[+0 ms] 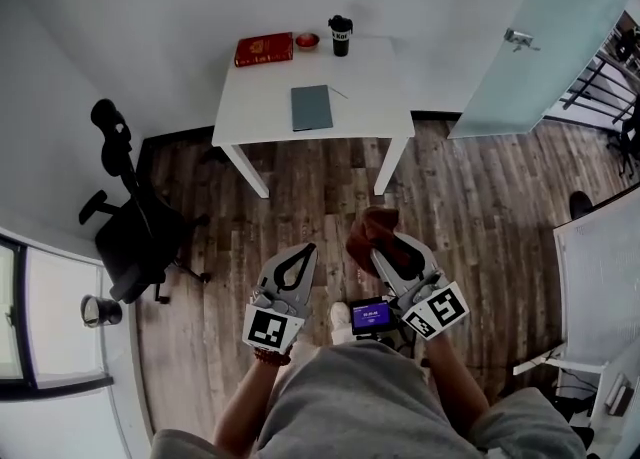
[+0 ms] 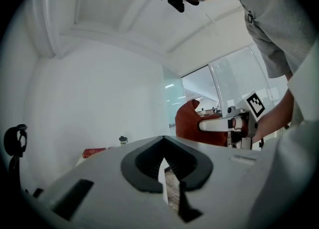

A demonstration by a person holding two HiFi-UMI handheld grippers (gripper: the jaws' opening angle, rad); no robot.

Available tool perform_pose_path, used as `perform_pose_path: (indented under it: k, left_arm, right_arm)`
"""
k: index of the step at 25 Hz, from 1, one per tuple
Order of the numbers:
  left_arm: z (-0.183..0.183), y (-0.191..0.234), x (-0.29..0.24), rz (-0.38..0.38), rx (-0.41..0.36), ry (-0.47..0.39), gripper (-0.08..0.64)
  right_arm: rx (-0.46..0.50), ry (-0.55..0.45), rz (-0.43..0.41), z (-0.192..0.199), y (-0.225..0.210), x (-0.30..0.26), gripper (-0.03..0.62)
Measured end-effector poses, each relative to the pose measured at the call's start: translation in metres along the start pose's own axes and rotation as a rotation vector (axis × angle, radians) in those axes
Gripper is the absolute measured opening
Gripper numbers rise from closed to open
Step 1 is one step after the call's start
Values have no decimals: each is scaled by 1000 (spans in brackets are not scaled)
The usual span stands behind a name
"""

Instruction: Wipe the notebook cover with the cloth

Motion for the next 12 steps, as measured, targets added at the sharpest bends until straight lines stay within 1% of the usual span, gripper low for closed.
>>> perform_pose_path:
  k: [3, 7, 9, 12]
  left_arm:
    - [6, 8, -17, -16, 1, 13, 0]
    - [15, 19, -32, -26, 9, 33, 0]
    - [24, 28, -41, -24, 15, 45, 0]
    - [40, 48, -56, -26, 32, 51, 0]
  right_arm:
    - [0, 25, -1, -1, -23, -13, 138]
    - [-2, 52, -17, -4, -41, -27, 138]
    - [5, 66, -22, -3, -51, -38, 140]
    - [9, 92, -7, 0, -70, -63, 140]
Point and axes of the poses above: the fingertips, and each gripper's own axes: x backward along the fingers, y to its left, z out of its underside, the point moved 10 cm from there along x, backward along the fingers, and after that the axes turned 8 degrees about -x, right-handed, at the moved point
